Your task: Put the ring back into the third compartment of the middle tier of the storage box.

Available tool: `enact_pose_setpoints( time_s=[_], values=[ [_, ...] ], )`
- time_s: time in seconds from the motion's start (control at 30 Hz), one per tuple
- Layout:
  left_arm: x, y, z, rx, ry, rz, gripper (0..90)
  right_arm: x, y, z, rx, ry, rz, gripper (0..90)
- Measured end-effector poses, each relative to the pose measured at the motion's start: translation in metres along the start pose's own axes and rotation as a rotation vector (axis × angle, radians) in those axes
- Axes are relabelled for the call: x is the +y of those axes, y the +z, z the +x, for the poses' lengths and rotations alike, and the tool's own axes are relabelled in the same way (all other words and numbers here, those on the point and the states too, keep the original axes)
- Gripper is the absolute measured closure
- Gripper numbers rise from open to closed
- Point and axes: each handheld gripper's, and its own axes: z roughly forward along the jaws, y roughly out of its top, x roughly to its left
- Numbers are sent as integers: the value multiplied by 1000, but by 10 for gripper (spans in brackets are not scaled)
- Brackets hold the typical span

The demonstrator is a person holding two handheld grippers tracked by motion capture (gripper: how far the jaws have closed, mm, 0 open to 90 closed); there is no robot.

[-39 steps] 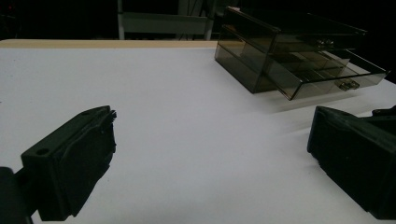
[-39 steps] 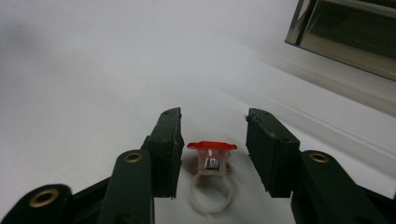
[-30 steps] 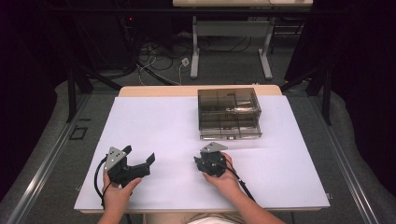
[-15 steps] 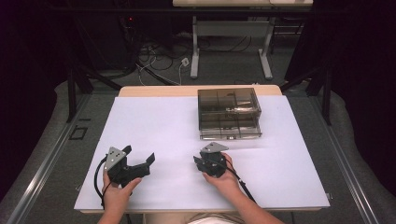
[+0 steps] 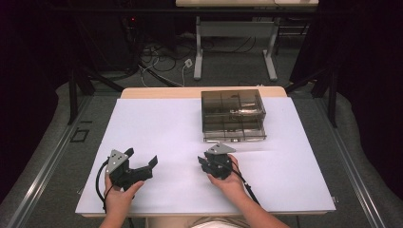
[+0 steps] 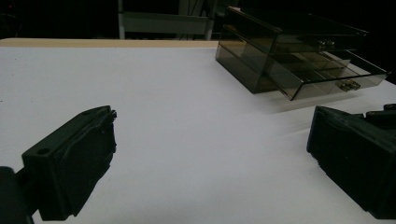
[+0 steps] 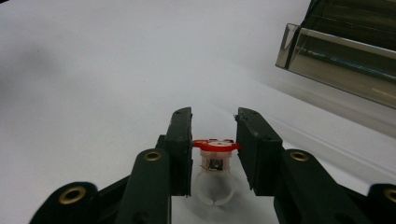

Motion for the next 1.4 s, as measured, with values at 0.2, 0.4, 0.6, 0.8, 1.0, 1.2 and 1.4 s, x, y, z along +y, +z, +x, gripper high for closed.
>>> enact_pose_setpoints(
  time_s=[0.2, 0.4, 0.6, 0.8, 1.0, 1.2, 1.4],
  values=[
    [0, 0, 0, 1, -1, 0, 13, 1, -2, -2, -7, 13, -10, 668],
    [0, 0, 0, 1, -1, 0, 13, 3, -6, -3, -5, 22, -29, 668],
    [0, 0, 1, 0, 2, 3, 13, 5, -10, -6, -15, 19, -30, 669],
    [0, 0, 1, 0, -7, -1, 13, 7, -13, -8, -19, 17, -44, 669],
    [0, 0, 1, 0, -9, -2, 13, 8, -17, -12, -25, 20, -47, 669],
    [0, 0, 1, 0, -9, -2, 13, 10, -20, -15, -29, 27, -54, 669],
    [0, 0, 1, 0, -8, 1, 13, 12, -24, -18, -33, 27, -48, 669]
  ],
)
